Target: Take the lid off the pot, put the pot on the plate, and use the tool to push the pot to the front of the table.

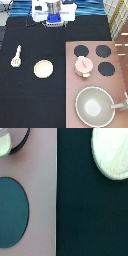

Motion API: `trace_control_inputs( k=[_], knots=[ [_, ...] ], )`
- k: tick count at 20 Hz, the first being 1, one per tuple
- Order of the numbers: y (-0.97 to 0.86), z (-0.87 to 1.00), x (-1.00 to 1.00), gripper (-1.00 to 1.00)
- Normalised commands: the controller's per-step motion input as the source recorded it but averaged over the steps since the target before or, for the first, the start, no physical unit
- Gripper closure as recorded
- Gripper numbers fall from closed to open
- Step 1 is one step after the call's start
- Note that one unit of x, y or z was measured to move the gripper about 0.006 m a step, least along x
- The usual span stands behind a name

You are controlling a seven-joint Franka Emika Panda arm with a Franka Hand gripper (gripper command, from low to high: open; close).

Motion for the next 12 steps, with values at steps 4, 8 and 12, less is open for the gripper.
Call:
trace_control_inputs(
  k=[4,8,12],
  knots=[
    [0.12,0.24,0.27,-1.0],
    [0.34,0.72,0.67,-1.0],
    [0.5,0.75,0.77,-1.0]
  ],
)
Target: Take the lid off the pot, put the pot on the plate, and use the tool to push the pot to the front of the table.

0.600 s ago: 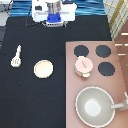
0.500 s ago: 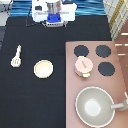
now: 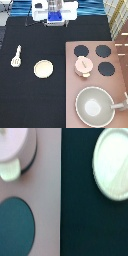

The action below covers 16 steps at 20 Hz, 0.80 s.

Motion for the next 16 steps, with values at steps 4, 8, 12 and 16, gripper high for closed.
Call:
trace_control_inputs(
  k=[4,8,12,16],
  knots=[
    [0.52,0.76,0.85,-1.0],
    [0.55,0.67,0.92,-1.0],
    [0.64,0.47,0.92,-1.0],
    [0.75,0.17,0.83,-1.0]
  ],
)
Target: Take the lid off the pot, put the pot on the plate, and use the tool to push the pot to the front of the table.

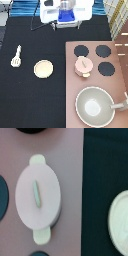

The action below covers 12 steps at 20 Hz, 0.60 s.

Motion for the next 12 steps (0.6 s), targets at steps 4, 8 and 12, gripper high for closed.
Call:
trace_control_inputs(
  k=[4,8,12],
  knots=[
    [0.84,-0.22,0.7,-1.0],
    [0.98,-0.59,0.35,-1.0],
    [0.88,-0.51,0.01,-1.0]
  ],
)
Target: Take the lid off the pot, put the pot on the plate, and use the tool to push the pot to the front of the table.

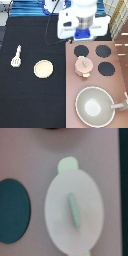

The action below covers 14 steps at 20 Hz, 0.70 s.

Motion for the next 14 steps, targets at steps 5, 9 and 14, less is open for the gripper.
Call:
trace_control_inputs(
  k=[5,9,14],
  knots=[
    [0.31,-0.39,0.1,-1.0],
    [-0.03,-0.35,0.33,-1.0],
    [-0.03,-0.34,0.66,-1.0]
  ],
)
